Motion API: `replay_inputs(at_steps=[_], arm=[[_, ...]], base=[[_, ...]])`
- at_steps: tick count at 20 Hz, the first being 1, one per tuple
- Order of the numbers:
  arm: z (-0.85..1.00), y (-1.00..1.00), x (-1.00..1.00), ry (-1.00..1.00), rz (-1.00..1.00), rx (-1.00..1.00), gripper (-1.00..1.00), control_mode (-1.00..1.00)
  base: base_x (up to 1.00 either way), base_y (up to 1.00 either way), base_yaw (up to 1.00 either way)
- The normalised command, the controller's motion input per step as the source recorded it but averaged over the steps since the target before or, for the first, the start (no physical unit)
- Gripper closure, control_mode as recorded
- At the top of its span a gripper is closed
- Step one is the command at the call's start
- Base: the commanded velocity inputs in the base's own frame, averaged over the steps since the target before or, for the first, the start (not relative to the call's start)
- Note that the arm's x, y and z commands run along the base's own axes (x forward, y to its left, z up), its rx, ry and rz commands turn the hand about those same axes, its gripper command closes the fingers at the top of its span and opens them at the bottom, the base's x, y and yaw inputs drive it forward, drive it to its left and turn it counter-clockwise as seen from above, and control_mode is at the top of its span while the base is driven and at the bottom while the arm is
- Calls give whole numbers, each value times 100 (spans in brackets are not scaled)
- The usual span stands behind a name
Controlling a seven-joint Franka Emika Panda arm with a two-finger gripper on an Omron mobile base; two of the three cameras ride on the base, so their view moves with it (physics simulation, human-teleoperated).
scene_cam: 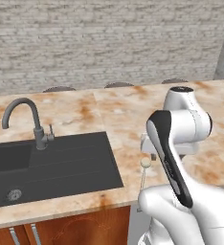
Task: Grab the spray bottle from the cabinet, then place it next to the cutting board for sanitizing. Then grab the dish brush from the countertop next to the sink and place it next to the cutting board.
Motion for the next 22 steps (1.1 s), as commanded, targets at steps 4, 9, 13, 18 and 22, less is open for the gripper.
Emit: replay_inputs(at_steps=[4, 9, 13, 18, 22], arm=[[-100, 5, 47, 54, -18, 12, -100, -100], [-86, 0, 44, 25, -12, 14, -100, -100], [-43, 1, 34, 4, -15, -1, -100, -100], [-41, 2, 28, 4, -35, -14, -100, -100], [-44, 6, 36, 0, -36, -17, -100, -100]], base=[[0, 0, 0], [0, 0, 0], [0, 0, 0], [0, 0, 0], [0, 0, 0]])
